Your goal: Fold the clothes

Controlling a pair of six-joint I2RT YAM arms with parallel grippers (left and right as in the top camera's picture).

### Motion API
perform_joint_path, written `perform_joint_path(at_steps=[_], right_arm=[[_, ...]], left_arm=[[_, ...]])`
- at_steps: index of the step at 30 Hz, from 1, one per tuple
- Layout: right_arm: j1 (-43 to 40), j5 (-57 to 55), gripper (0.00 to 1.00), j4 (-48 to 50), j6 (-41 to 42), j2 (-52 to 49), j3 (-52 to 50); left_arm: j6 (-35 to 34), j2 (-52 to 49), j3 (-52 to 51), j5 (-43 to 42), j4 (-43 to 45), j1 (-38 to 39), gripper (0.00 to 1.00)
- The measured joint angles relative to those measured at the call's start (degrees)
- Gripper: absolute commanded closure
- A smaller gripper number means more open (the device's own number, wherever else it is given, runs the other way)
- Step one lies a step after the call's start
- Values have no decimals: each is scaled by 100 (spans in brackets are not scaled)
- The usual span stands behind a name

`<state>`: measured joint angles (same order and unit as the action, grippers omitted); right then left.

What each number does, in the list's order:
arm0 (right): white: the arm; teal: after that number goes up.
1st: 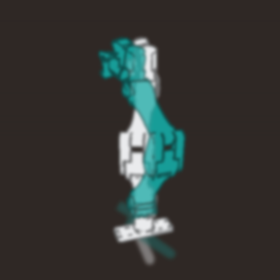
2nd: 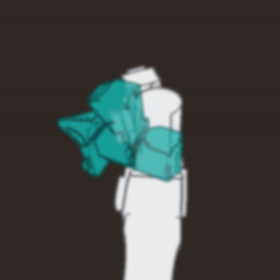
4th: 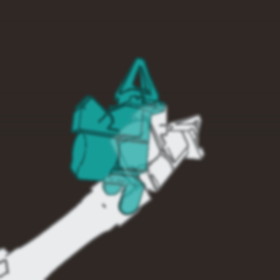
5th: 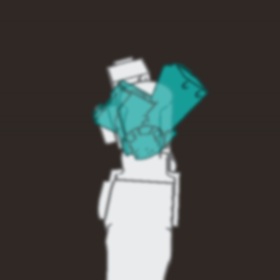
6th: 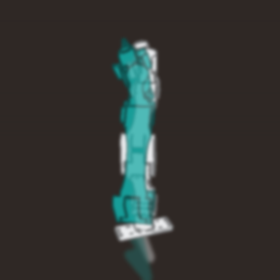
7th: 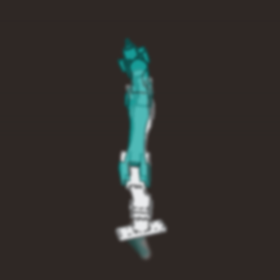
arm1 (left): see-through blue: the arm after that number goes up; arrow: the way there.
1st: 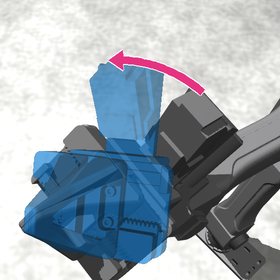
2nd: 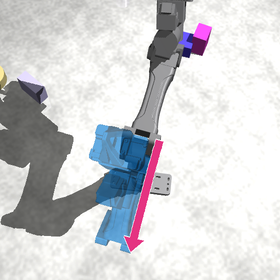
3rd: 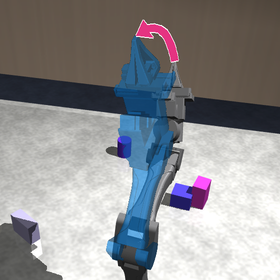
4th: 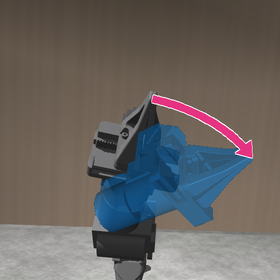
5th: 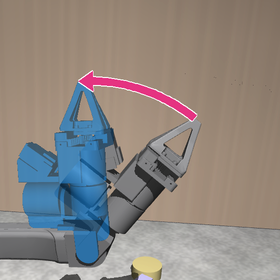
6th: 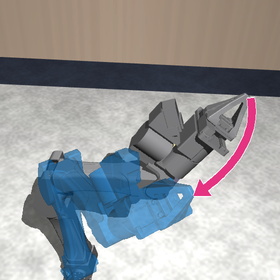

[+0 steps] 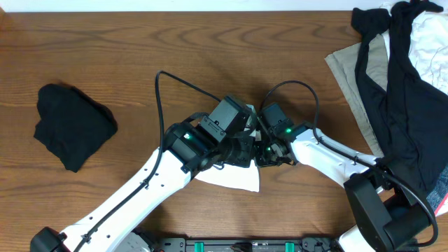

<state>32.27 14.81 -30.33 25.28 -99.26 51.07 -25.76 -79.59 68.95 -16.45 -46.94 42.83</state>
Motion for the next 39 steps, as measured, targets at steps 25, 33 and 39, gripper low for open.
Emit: perform_joint_path(at_steps=[25,33,39], right_arm=[[-94,-321,69,-841,-227,1751,396],[-42,92,69,-345,-232,1569,396],[-42,494,68,-245,-232,1567,396]], left_arm=[[483,-796,4,957,-280,-2483,53],[485,-1014,4,957,-282,-2483,53],[485,-1016,4,957,-282,-2483,53]])
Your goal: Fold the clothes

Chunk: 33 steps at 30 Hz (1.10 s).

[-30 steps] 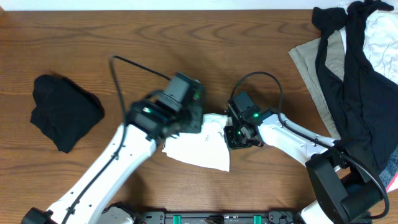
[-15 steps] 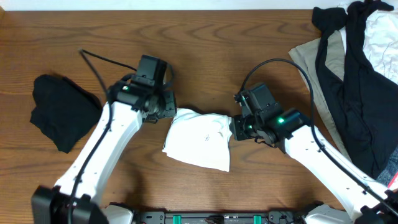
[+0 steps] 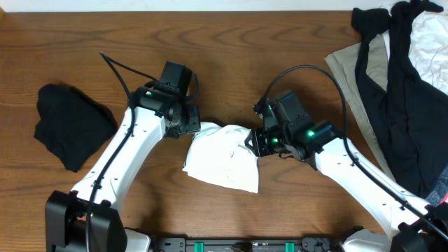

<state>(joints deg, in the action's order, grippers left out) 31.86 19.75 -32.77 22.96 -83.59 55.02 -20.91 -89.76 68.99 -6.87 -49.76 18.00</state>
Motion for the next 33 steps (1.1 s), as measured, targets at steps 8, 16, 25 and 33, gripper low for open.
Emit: perform_joint_path(at_steps=[8,16,25,33], right_arm=[[0,431,65,-17,0,0,0],[0,98,53,59,17,0,0],[46,-133,99,282,133,-208,0],[-44,-1014,98,-236,275,-461,-2]], left_arm=[[0,0,0,0,0,0,52],[0,0,0,0,0,0,53],[0,0,0,-2,-20,2,52],[0,0,0,-4,-203,0,53]])
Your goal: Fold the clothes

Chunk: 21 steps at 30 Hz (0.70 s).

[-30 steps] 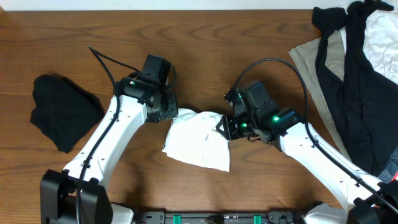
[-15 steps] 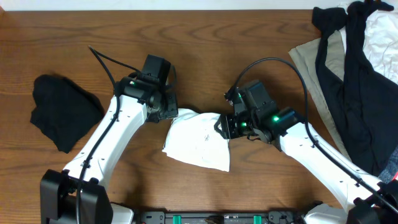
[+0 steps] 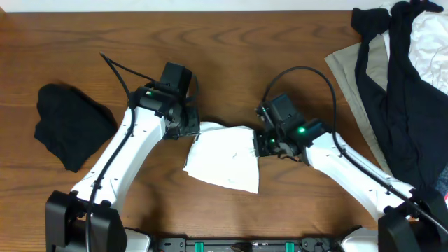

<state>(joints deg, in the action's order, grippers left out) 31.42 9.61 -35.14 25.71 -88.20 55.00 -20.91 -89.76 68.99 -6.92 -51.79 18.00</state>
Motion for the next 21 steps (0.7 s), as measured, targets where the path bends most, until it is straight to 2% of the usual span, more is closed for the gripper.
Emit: perform_joint_path(at_steps=[8,9,10,12,21], right_arm=[[-848,-693,92,-442,-94,13,-4],[-848,-769,89,-448,-127,2,-7],[-839,-774,78,-448,-184,-28,-9],[-831,-791,71,-455,-232,-98,-11],[-844,-1073,66,-831,-337,-396,-42]], left_arm=[[0,0,0,-2,-28,0,52],[0,0,0,0,-28,0,52],[0,0,0,0,-31,0,52],[0,0,0,-2,-39,0,53],[0,0,0,0,-35,2,52]])
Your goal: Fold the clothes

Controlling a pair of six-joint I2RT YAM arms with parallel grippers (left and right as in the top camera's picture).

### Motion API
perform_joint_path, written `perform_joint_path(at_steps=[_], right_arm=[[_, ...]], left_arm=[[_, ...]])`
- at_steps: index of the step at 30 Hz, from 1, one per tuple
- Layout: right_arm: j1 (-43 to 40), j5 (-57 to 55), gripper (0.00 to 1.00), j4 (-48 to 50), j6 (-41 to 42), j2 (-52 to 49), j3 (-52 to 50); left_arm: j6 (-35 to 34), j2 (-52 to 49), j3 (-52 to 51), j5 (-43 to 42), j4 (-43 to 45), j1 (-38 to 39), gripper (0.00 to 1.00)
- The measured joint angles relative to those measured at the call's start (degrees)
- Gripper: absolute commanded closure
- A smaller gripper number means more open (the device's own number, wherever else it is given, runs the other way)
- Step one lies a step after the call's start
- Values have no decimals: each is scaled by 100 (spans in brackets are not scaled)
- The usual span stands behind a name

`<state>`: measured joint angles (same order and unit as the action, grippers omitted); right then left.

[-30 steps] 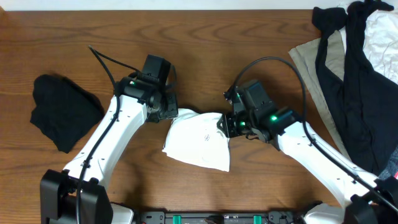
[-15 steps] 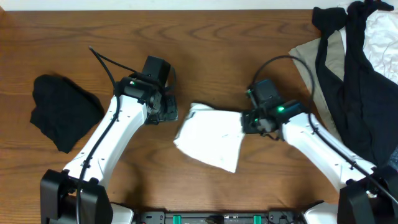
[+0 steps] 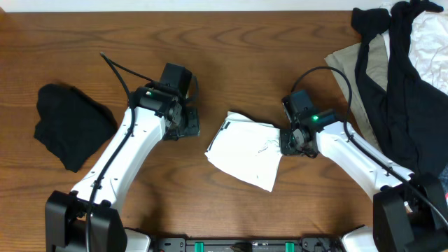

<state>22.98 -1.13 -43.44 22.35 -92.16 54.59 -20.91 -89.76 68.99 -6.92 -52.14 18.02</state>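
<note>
A white garment [image 3: 245, 150], folded into a flat rough rectangle, lies on the wooden table in front of the middle. My right gripper [image 3: 284, 140] sits at its right edge and looks shut on that edge. To the left, my left gripper [image 3: 190, 127] is a short gap away from the white garment's left edge, with nothing in it; its fingers are hard to make out from above. A dark folded garment [image 3: 73, 126] lies at the far left.
A pile of unfolded clothes fills the right back corner: a black garment [image 3: 392, 84] draped over a beige one [image 3: 350, 70] and a white one [image 3: 430, 42]. Cables loop above both arms.
The white garment has shifted right and turned slightly along with my right gripper. My left gripper stayed where it was and no longer touches the garment's corner.
Both grippers were first close together over the white garment at the front middle. Then they were apart, the left at its upper left corner and the right at its upper right edge, with the garment lying flat. Now the garment lies further right, free of the left gripper.
</note>
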Motion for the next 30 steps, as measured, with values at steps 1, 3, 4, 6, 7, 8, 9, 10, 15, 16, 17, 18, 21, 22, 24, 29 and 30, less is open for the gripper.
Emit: perform_joint_path(at_steps=[1,3,4,6,7,8,9,10,15,16,17,18,21,22,24,29,30], right_arm=[[0,-2,65,-15,0,13,0],[0,-2,65,-52,0,83,0],[0,-2,64,-72,0,177,-2],[0,17,60,-90,0,487,-4],[0,37,57,-90,9,660,-4],[0,94,55,-92,7,916,-4],[0,170,54,-96,0,1180,-4],[0,249,54,-114,0,1384,-4],[72,859,57,-382,-2,1906,-2],[116,920,58,-389,0,1895,-2],[197,1005,59,-380,13,1853,-4],[297,1095,59,-352,33,1810,-13],[691,1320,60,-170,153,1635,-120],[804,1362,60,-105,190,1587,-164],[1060,1453,60,37,308,1478,-260],[1519,1537,59,138,579,1228,-339],[1565,1534,59,142,612,1185,-341]], left_arm=[[0,0,0,-2,20,-2,52],[4,0,0,-7,94,-2,52],[22,0,0,-17,162,0,52],[87,0,0,-48,275,7,53],[140,0,0,-70,350,11,52],[201,0,0,-103,442,28,53],[284,0,0,-133,527,55,52],[356,0,0,-170,612,94,52],[870,-39,0,-225,1001,402,52],[911,-61,0,-234,1032,433,52],[962,-109,0,-256,1069,466,52],[1025,-181,0,-282,1093,485,53],[1093,-459,0,-417,1145,492,53],[1113,-575,0,-503,1158,492,52],[1150,-796,0,-649,1169,492,52],[1196,-1211,0,-817,1169,560,52],[1196,-1239,0,-820,1169,586,52]])
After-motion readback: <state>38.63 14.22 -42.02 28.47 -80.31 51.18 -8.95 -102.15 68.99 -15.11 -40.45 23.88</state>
